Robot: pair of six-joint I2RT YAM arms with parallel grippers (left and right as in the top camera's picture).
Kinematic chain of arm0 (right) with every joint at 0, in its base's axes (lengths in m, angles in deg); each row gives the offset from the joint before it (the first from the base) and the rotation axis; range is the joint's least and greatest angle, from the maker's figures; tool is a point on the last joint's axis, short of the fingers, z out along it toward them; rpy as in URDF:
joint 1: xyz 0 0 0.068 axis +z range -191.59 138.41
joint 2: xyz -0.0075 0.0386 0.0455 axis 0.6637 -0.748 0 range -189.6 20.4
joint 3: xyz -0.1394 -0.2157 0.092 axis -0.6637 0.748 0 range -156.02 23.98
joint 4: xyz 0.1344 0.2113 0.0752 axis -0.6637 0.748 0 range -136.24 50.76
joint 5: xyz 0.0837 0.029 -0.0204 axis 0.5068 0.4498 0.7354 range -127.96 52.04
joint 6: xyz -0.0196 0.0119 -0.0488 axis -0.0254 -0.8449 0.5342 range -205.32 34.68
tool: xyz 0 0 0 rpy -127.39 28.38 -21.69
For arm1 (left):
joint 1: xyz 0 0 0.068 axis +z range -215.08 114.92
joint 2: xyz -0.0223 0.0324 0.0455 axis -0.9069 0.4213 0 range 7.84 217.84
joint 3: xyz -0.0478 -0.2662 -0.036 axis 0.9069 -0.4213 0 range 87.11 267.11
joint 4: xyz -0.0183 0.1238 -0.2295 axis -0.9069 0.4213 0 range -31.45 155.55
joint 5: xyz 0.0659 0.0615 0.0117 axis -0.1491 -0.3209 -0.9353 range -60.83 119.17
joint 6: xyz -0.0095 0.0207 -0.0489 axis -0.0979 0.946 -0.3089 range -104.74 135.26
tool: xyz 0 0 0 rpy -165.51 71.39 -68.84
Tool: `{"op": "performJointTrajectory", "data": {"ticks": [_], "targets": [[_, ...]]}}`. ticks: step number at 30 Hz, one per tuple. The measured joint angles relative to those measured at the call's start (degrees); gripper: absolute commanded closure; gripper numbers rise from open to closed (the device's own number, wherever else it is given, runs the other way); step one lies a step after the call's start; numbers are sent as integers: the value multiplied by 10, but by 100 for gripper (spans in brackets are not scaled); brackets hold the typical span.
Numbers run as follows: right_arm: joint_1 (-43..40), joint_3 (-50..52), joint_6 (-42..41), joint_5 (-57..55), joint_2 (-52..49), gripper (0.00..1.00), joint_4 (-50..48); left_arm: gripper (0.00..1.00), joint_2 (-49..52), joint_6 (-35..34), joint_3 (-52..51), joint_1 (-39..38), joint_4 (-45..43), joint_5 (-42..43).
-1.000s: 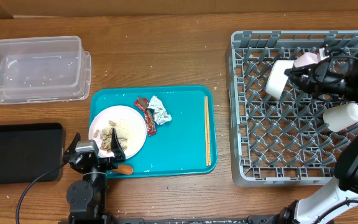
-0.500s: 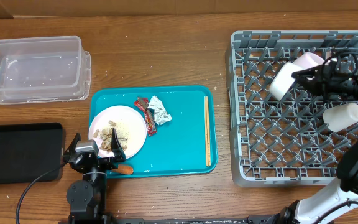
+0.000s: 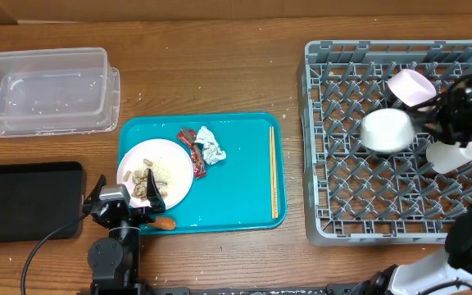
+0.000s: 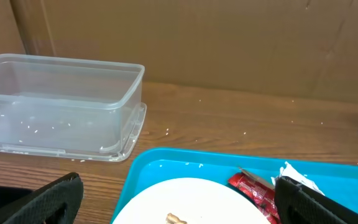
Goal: Sort waste into correct bins and load items into the dishwasher
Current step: 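Lower the bowl into the rack center and open the right gripper, then raise the right gripper and park it above the rack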
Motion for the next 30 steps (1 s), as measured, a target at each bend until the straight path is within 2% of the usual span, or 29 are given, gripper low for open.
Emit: {"op": "performJointTrajectory", "data": {"ticks": [5, 9, 10, 12, 15, 16, 21, 27, 30], "targets": [[0, -45, -38, -80, 69, 48, 24, 0, 0, 0, 0, 0, 0, 0], [0, -52, -47, -95, 111, 48, 36, 0, 0, 0, 0, 0, 0, 0], [2, -52, -48, -96, 121, 45, 40, 0, 0, 0, 0, 0, 0, 0], [10, -52, -50, -97, 144, 35, 45, 0, 0, 0, 0, 0, 0, 0], [44, -52, -53, -95, 178, 2, 52, 0, 0, 0, 0, 0, 0, 0], [65, -52, -55, -90, 188, 0, 56, 0, 0, 0, 0, 0, 0, 0], [185, -53, -55, -68, 209, 0, 52, 0, 0, 0, 0, 0, 0, 0], [365, -35, -68, -66, 207, 0, -66, 0, 0, 0, 0, 0, 0, 0], [440, -19, -113, -98, 198, 0, -128, 0, 0, 0, 0, 0, 0, 0]]}}
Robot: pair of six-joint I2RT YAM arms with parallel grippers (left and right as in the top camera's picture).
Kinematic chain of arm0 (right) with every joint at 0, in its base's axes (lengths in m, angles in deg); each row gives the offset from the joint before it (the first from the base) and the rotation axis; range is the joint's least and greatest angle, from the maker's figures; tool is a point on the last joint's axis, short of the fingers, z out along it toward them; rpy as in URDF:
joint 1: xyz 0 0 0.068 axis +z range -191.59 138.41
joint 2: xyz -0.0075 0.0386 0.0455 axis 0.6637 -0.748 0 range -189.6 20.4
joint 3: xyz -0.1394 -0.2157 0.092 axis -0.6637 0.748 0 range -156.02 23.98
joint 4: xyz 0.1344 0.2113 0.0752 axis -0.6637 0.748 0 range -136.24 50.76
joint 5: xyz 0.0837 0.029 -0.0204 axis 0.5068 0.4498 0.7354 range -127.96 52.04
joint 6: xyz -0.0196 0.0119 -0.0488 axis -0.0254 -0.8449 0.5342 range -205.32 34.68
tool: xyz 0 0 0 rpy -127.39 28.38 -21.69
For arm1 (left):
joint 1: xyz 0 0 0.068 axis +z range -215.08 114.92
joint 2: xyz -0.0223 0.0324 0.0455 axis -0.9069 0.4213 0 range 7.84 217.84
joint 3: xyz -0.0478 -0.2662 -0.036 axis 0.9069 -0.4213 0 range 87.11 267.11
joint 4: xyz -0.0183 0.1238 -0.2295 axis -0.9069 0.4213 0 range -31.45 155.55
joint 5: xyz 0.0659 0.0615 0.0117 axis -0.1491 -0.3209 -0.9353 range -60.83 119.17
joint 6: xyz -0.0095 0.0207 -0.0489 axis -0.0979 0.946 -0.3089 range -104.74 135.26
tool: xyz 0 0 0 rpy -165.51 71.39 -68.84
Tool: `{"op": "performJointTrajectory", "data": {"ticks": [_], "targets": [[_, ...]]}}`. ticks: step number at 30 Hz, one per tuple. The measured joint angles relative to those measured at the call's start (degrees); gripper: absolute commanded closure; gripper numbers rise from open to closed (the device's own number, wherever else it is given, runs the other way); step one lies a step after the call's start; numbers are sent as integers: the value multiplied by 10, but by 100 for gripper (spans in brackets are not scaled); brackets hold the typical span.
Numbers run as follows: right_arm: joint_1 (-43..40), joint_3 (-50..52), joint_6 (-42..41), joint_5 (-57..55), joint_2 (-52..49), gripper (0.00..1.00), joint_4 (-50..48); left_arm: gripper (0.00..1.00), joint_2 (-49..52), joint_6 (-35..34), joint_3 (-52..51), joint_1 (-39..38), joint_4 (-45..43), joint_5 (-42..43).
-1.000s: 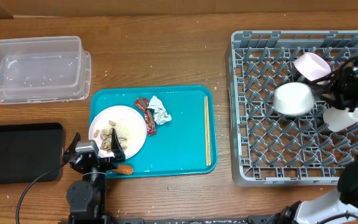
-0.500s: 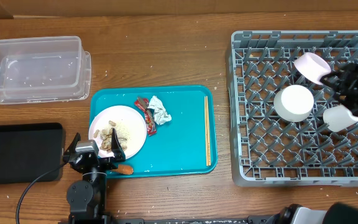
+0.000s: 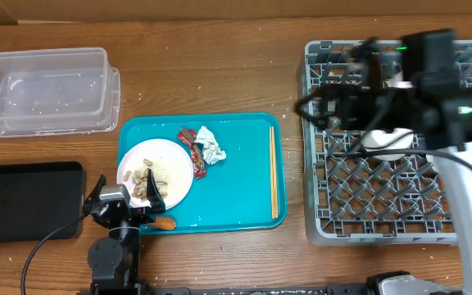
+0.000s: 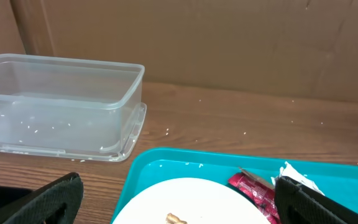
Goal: Sort waste into correct bins and load items into the dishwasher
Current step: 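Raise the right gripper and park it above the rack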
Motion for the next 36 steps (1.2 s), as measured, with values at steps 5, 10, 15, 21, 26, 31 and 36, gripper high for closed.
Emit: {"op": "performJointTrajectory", "data": {"ticks": [5, 10, 15, 21, 26, 31, 36], "targets": [[95, 10, -71, -73, -51, 0, -65, 0, 0, 0, 0, 0, 0, 0], [162, 16, -112, -125, -128, 0, -94, 0, 0, 0, 0, 0, 0, 0], [189, 20, -135, -164, -165, 0, -96, 0, 0, 0, 0, 0, 0, 0], [172, 12, -160, -234, -164, 0, -60, 0, 0, 0, 0, 0, 0, 0], [106, -34, -167, -335, -155, 0, -16, 0, 0, 0, 0, 0, 0, 0], [5, -53, -169, -412, -127, 0, -7, 0, 0, 0, 0, 0, 0, 0], [-99, -55, -170, -444, -124, 0, 21, 0, 0, 0, 0, 0, 0, 0]]}}
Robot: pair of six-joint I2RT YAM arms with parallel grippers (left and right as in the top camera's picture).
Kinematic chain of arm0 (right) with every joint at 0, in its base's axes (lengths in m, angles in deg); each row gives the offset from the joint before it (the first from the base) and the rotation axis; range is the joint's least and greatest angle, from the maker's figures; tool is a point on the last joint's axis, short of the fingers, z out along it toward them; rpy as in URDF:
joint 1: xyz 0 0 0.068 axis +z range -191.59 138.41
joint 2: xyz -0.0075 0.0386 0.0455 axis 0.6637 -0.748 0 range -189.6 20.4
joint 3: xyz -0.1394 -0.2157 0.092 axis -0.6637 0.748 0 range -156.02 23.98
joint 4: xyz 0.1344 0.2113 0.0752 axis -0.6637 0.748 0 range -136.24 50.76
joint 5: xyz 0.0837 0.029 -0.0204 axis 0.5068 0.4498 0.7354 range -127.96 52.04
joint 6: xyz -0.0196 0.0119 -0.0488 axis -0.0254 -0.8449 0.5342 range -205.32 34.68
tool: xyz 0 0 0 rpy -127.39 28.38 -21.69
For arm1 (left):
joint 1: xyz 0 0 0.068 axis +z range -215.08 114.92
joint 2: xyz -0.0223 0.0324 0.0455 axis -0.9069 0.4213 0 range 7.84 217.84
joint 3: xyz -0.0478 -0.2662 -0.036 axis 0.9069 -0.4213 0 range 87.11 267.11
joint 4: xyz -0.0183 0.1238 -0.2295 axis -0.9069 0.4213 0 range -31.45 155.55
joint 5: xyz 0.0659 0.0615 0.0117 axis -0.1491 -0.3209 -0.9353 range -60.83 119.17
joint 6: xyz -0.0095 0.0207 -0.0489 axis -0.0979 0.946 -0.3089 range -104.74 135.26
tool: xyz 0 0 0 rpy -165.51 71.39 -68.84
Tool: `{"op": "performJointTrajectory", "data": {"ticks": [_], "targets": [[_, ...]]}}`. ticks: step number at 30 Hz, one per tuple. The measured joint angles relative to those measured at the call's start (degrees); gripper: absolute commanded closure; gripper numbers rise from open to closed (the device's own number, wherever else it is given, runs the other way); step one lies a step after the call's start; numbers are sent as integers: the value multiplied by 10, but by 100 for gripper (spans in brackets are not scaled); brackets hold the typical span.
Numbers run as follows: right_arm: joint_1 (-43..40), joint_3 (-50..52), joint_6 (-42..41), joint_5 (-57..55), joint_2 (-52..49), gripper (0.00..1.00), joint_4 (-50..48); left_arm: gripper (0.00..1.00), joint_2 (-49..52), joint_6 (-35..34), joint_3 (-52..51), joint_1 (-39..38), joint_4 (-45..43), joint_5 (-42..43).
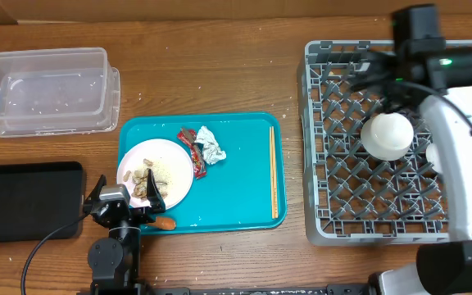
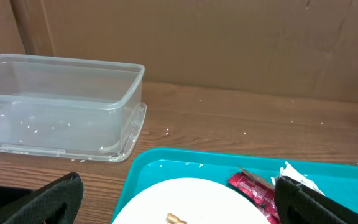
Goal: Sort waste into correct bins and load items into the dishwasher
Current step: 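Raise the right gripper and park it above the rack, then move the left gripper to the red wrapper and grasp it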
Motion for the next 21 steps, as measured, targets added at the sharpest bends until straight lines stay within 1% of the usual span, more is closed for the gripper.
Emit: {"op": "performJointTrajectory", "data": {"ticks": [5, 9, 11, 13, 17, 18, 19, 21], "targets": [[-50, 0, -1, -6, 0, 0, 0, 0, 0, 0, 0, 0, 0, 0], [-71, 0, -1, -7, 0, 0, 1, 0, 0, 0, 0, 0, 0, 1], [-71, 0, -1, -7, 0, 0, 1, 0, 0, -13, 0, 0, 0, 22], [-71, 0, -1, -8, 0, 0, 1, 0, 0, -70, 0, 0, -7, 81], [-71, 0, -1, -7, 0, 0, 1, 0, 0, -230, 0, 0, -17, 231], [-71, 0, -1, -8, 0, 0, 1, 0, 0, -278, 0, 0, -31, 276], [-71, 0, -1, -7, 0, 0, 2, 0, 0, -306, 0, 0, -57, 307], [-71, 0, -1, -8, 0, 0, 2, 0, 0, -329, 0, 0, -104, 344]]}}
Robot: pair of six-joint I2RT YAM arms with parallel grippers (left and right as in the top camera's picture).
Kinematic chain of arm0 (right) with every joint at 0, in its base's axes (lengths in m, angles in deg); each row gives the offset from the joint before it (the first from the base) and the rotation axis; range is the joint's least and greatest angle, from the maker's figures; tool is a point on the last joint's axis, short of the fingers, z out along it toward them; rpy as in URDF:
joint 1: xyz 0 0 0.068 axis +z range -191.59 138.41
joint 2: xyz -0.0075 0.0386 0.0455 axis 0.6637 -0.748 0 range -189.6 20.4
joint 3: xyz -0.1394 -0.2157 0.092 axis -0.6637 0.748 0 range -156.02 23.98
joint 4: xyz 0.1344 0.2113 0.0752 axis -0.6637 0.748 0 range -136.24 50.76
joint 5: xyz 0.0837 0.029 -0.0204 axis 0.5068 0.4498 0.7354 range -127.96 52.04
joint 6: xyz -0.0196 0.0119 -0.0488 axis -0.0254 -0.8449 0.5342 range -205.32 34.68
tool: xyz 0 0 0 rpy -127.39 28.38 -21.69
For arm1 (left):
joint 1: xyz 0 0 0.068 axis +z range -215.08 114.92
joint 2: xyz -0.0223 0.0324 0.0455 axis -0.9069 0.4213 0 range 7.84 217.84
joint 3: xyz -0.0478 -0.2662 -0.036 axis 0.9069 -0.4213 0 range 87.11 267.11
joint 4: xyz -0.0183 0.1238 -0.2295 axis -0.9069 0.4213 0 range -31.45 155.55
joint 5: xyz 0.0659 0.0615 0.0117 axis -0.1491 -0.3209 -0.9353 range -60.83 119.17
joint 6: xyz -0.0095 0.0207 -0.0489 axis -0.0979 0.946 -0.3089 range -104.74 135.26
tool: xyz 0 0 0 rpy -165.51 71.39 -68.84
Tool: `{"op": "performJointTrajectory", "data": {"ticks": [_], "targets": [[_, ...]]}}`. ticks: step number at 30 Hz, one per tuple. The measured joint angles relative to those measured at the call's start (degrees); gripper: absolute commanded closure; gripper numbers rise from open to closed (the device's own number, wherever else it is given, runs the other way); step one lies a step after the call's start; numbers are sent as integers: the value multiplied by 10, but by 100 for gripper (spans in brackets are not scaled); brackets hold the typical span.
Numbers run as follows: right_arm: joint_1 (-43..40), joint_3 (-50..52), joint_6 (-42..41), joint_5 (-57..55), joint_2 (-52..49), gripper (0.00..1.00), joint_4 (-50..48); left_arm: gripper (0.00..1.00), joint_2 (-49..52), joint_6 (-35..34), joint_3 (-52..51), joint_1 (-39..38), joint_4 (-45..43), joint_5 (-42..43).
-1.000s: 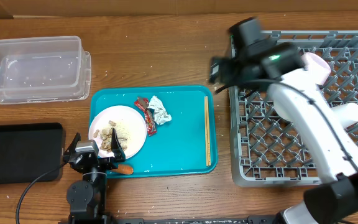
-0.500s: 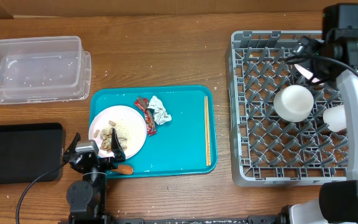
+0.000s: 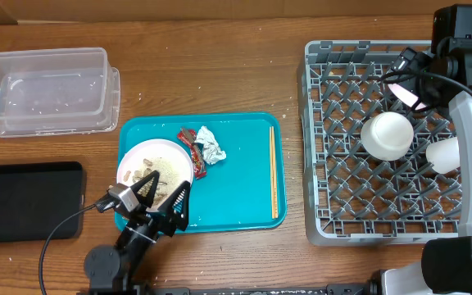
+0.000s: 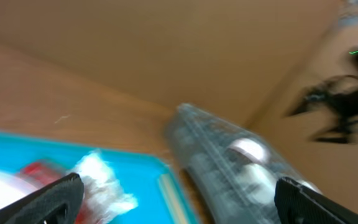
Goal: Sort waste into correct bins and load items into the dishwasher
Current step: 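Move the left gripper to the red wrapper and grasp it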
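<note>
A teal tray (image 3: pixel 236 205) holds a white plate (image 3: pixel 166 160) of food scraps, a red wrapper (image 3: pixel 192 149), crumpled white paper (image 3: pixel 211 146) and chopsticks (image 3: pixel 274 172). My left gripper (image 3: pixel 162 197) stands open at the plate's front edge, tilted to the right, with nothing between its fingers. Its wrist view is blurred but shows the paper (image 4: pixel 98 183), the chopsticks (image 4: pixel 168 190) and the rack (image 4: pixel 229 155). The grey dishwasher rack (image 3: pixel 334 197) holds a white bowl (image 3: pixel 386 135), a pink cup (image 3: pixel 406 87) and a white cup (image 3: pixel 444 156). My right gripper (image 3: pixel 433 61) hangs over the rack's back right, its jaws unclear.
A clear plastic bin (image 3: pixel 43 90) stands at the back left. A black bin (image 3: pixel 27 199) lies at the front left, beside the tray. The right arm's white link runs along the rack's right side.
My left gripper has lifted and turned right, so its camera now faces the rack instead of the clear bin. The right arm has shifted to the rack's back right corner, and the pink cup shows again.
The right arm was over the rack's right side among the bowl and cups, then over its back left, then at its back edge, now at the back right corner. The left gripper stayed open at the plate's front edge until now, when it turned right.
</note>
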Motion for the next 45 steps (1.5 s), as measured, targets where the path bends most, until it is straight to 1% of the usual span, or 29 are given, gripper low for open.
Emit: {"op": "performJointTrajectory", "data": {"ticks": [1, 3, 5, 8, 11, 13, 15, 20, 22, 24, 26, 29, 32, 34, 35, 38, 41, 45], "targets": [[0, 0, 0, 0, 0, 0, -1, 0, 0, -9, 1, 0, -25, 18], [0, 0, 0, 0, 0, 0, 0, 0, -1, -22, 11, 0, -41, 49], [0, 0, 0, 0, 0, 0, -1, 0, -1, -19, 33, 0, -12, 65], [0, 0, 0, 0, 0, 0, 0, 0, 7, 14, 106, 0, 101, 70], [0, 0, 0, 0, 0, 0, -1, 0, 50, 71, 211, 0, 244, 55], [0, 0, 0, 0, 0, 0, 0, 0, 104, 109, 289, 0, 328, 36], [0, 0, 0, 0, 0, 0, -1, 0, 167, 147, 362, 0, 385, 20], [0, 0, 0, 0, 0, 0, -1, 0, 371, 219, 582, 0, 556, 3], [0, 0, -1, 0, 0, 0, 0, 0, 443, 242, 653, 0, 612, 1], [0, 0, -2, 0, 0, 0, 0, 0, 504, 253, 708, 0, 644, 2], [0, 0, -2, 0, 0, 0, 0, 0, 549, 253, 744, 0, 652, 17], [0, 0, -2, 0, 0, 0, 0, 0, 596, 250, 769, 0, 646, 65], [0, 0, -2, 0, 0, 0, 0, 0, 632, 236, 788, -7, 683, 71], [0, 0, -2, 0, 0, 0, 0, 0, 653, 227, 800, -35, 727, 23], [0, 0, -2, 0, 0, 0, 0, 0, 664, 219, 809, -59, 755, -10], [0, 0, -2, 0, 0, 0, 0, 0, 696, 188, 824, -136, 795, -116], [0, 0, -2, 0, 0, 0, -1, 0, 729, 166, 828, -191, 795, -194], [0, 0, -2, 0, 0, 0, 0, 0, 781, 154, 829, -225, 771, -243]]}}
